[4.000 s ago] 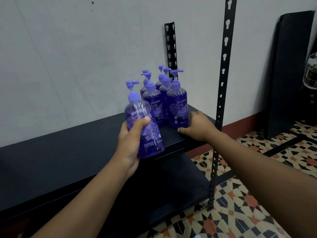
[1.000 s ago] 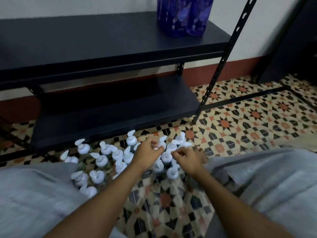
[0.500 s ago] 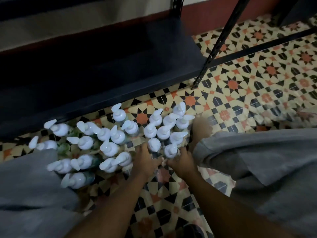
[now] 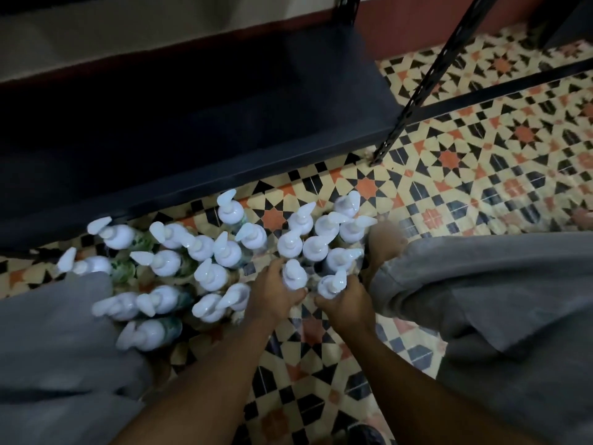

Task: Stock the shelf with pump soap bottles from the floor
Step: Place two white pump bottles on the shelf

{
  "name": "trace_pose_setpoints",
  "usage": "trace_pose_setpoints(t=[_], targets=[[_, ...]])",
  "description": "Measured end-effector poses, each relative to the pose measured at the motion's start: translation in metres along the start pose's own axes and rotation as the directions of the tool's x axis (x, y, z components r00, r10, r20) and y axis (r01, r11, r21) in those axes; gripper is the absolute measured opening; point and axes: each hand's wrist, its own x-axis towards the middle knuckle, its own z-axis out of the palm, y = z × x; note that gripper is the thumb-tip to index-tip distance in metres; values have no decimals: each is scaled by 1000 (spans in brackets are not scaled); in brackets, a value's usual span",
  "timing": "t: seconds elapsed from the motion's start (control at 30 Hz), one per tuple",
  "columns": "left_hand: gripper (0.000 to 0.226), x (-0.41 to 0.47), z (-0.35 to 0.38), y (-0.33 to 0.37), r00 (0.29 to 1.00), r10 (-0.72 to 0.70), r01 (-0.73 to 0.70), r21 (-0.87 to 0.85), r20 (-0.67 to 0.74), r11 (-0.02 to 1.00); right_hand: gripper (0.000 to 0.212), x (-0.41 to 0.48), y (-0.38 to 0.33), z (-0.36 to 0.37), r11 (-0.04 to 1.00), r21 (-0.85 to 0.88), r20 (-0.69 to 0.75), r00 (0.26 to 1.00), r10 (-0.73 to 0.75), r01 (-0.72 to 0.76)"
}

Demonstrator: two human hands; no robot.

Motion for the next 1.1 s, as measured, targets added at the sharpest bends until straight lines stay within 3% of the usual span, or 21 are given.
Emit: trace_pose_setpoints(t=[0.13, 0.27, 0.43, 0.63, 0.83, 0.93, 1.03, 1.1], targets=[[54, -22, -32, 15, 1000, -9, 11, -80, 27, 997, 49, -22, -27, -24, 998, 61, 16, 1000, -3, 2], [55, -43, -78, 47, 999, 30, -29, -44, 14, 999, 44, -39, -71, -47, 983, 114, -19, 989, -145, 146], [45, -75, -160, 94, 982, 144, -157, -105, -121, 982, 47, -66, -167, -89, 908, 225, -29, 934, -355, 352], [31, -124, -267, 135, 921, 213, -329, -360, -326, 873, 30, -111, -278, -133, 751, 449, 70, 819, -569, 484], [39, -168, -307, 147, 901, 192, -420, -675, -389, 606, 28, -144, -334, -159, 675, 575, 236, 696, -678, 463], [49, -177, -298, 145, 924, 126, -376, -799, -361, 469, 35, -149, -332, -155, 689, 600, 282, 699, -658, 406], [58, -179, -291, 146, 933, 92, -351, -821, -349, 451, 52, -149, -323, -142, 724, 634, 338, 746, -575, 271], [60, -179, -289, 147, 937, 93, -339, -818, -336, 465, 57, -150, -321, -136, 704, 682, 372, 737, -565, 195]])
